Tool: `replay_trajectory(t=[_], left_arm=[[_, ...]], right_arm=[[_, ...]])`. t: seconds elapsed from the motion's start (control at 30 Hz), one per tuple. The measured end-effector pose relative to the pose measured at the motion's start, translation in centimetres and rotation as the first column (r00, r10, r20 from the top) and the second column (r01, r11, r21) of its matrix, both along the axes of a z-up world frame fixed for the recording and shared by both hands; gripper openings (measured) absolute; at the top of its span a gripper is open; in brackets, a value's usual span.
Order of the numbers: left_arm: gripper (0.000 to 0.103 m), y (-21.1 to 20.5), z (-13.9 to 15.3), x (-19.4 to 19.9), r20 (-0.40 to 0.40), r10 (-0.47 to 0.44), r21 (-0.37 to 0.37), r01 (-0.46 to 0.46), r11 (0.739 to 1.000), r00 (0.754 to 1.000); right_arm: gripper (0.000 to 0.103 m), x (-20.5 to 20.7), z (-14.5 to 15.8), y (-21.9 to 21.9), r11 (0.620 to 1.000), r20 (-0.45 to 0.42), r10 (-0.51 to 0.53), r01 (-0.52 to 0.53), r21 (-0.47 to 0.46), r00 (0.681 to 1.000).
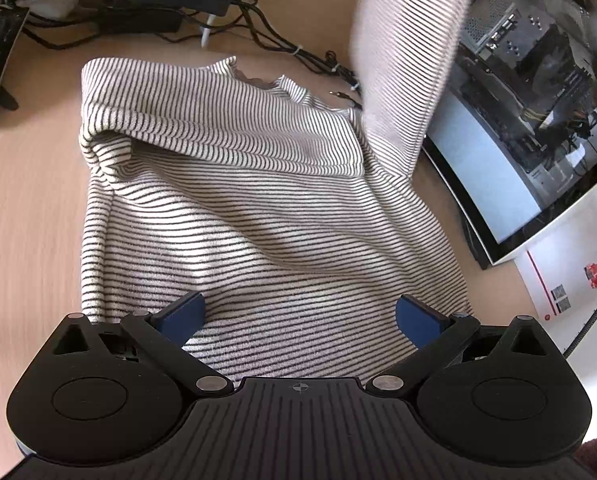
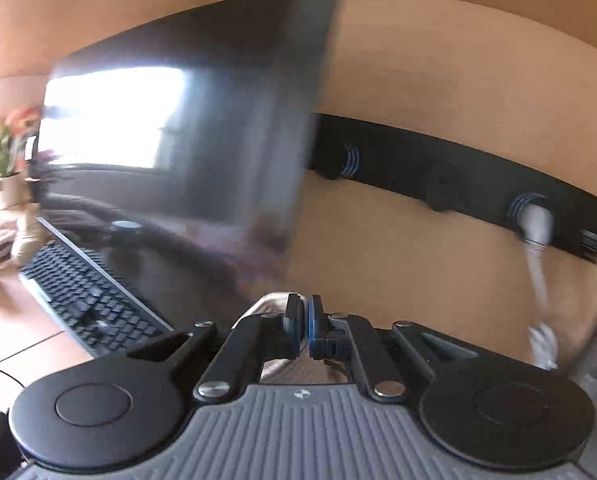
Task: Fold clothes
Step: 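Lay the sleeve across the shirt body and open the right tool, then grasp the shirt side edge with the left tool, fold it inward, release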
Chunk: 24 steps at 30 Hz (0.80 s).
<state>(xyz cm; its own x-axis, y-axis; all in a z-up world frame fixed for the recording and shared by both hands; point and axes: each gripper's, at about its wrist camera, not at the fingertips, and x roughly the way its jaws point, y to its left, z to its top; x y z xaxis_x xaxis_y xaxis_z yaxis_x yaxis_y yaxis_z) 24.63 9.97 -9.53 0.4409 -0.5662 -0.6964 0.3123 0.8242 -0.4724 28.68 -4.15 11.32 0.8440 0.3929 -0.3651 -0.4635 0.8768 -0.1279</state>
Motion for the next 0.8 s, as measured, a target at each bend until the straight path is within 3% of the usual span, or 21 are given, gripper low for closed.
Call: replay_trajectory(t=[0.23, 0.37, 0.47, 0.53, 0.67, 0.8], left_arm=[[0.103, -0.1, 0.3, 0.2, -0.012, 0.012, 0.004, -0.012, 1.000, 1.000], [0.103, 1.0, 1.9, 1.2, 0.014, 0.062, -0.024, -0.062, 0.998, 0.998], [0.103, 2.9, 4.0, 3.0, 0.064, 0.172, -0.052, -0.169, 0.984, 0.983], [0.103, 3.9, 4.8, 4.5, 0.085, 0.240, -0.034, -0.238, 0.971, 0.967], [0.099, 4.0, 4.8, 7.9, 0.095, 0.261, 0.036, -0.265, 0.963, 0.961], [0.095, 3.2, 4.0, 10.8, 0.091, 0.234, 0.125, -0.244, 0.962, 0.968]], right_arm=[[0.006, 1.8, 0.1, -0.4, 0.998, 0.021, 0.039, -0.040, 0.054, 0.999], [0.018, 0.8, -1.0, -3.7, 0.995, -0.034, -0.033, 0.036, 0.088, 0.999], [0.031, -0.3, -4.2, -6.4, 0.989, -0.117, -0.096, 0.107, 0.100, 0.989], [0.032, -1.2, -7.0, -7.9, 0.984, -0.187, -0.132, 0.151, 0.092, 0.973], [0.032, -3.3, -13.6, -9.3, 0.974, -0.362, -0.183, 0.219, 0.061, 0.914], [0.034, -5.4, -18.4, -9.0, 0.973, -0.445, -0.208, 0.233, 0.000, 0.871]])
